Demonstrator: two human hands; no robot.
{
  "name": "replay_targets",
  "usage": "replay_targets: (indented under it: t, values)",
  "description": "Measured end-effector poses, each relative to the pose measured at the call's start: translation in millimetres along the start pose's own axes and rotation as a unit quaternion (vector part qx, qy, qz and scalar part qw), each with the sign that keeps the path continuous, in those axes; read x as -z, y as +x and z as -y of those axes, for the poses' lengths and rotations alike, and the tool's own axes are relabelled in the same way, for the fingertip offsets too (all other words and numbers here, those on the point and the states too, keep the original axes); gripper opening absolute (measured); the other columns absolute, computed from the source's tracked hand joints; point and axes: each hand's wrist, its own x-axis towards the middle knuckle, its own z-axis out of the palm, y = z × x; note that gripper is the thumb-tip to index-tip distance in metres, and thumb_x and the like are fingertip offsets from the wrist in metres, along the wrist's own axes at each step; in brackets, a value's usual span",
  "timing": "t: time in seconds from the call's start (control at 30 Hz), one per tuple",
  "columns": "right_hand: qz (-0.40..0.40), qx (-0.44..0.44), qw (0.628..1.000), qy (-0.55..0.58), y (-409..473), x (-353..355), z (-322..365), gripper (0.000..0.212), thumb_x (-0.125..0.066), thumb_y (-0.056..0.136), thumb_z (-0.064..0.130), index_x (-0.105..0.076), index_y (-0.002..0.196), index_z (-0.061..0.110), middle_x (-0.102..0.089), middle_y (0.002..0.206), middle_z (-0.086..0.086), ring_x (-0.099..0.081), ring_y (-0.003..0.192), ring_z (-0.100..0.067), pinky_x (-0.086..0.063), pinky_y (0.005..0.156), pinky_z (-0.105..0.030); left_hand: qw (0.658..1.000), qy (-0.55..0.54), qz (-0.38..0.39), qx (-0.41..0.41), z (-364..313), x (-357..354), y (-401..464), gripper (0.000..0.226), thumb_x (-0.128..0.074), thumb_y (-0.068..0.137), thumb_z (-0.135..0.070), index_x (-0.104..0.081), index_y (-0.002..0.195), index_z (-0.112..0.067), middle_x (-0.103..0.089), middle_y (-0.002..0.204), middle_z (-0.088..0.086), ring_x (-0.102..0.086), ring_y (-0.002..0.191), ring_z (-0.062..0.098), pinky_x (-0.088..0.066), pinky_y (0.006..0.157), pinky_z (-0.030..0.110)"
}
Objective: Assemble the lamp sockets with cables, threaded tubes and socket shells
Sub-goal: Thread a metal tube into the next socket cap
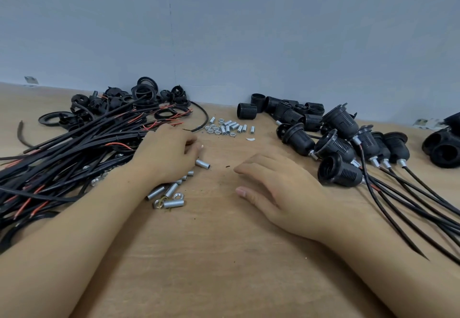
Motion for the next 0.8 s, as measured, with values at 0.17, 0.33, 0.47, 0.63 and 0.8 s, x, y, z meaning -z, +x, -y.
replay_targets:
  t: [0.17,0.33,0.47,0.63,0.8]
  values:
    - [0.01,0.014,1.0,-0.002,8,6,7,0.032,-0.054,0.099,0.031,-0.066,0.119,0.01,-0.066,0.115,-0.003,-0.059,0.111,-0.023,-0.048,0.093,-0.041,0.997,-0.065,-0.049,-0.013,-1,-1,5,0.02,-0.056,0.094,-0.023,-0.075,0.097,-0.019,-0.074,0.089,-0.001,-0.063,0.091,0.022,-0.051,0.083,0.039]
    - [0.042,-0.006,0.998,-0.055,37,-4,19,0.032,-0.043,0.102,0.041,-0.064,0.118,0.023,-0.057,0.111,0.003,-0.052,0.103,-0.019,-0.038,0.075,-0.032,0.996,-0.068,-0.051,-0.002,-1,-6,8,0.016,-0.061,0.088,-0.021,-0.076,0.085,-0.016,-0.072,0.082,-0.001,-0.064,0.083,0.021,-0.053,0.076,0.038]
    - [0.004,-0.041,0.996,-0.082,62,-19,31,0.034,-0.046,0.1,0.041,-0.058,0.125,0.02,-0.057,0.116,-0.001,-0.051,0.109,-0.022,-0.023,0.071,-0.027,0.995,-0.078,-0.062,0.009,-1,-8,8,0.019,-0.064,0.088,-0.021,-0.071,0.105,-0.019,-0.072,0.098,-0.001,-0.064,0.095,0.021,-0.053,0.084,0.037]
    - [0.017,-0.038,0.992,-0.122,72,-22,33,0.024,-0.055,0.095,0.019,-0.059,0.119,0.019,-0.058,0.116,0.001,-0.05,0.11,-0.021,-0.019,0.068,-0.024,0.994,-0.092,-0.054,-0.004,-2,-7,8,0.019,-0.065,0.085,-0.015,-0.071,0.102,-0.021,-0.071,0.099,-0.004,-0.064,0.098,0.018,-0.05,0.087,0.033]
    - [0.091,-0.091,0.986,-0.106,50,2,9,0.014,-0.05,0.093,0.028,-0.06,0.099,0.019,-0.058,0.104,0.001,-0.056,0.101,-0.025,-0.048,0.074,-0.035,0.991,-0.124,-0.043,-0.023,-5,-5,6,0.019,-0.063,0.088,-0.01,-0.074,0.1,-0.018,-0.072,0.098,-0.004,-0.063,0.094,0.014,-0.049,0.087,0.028]
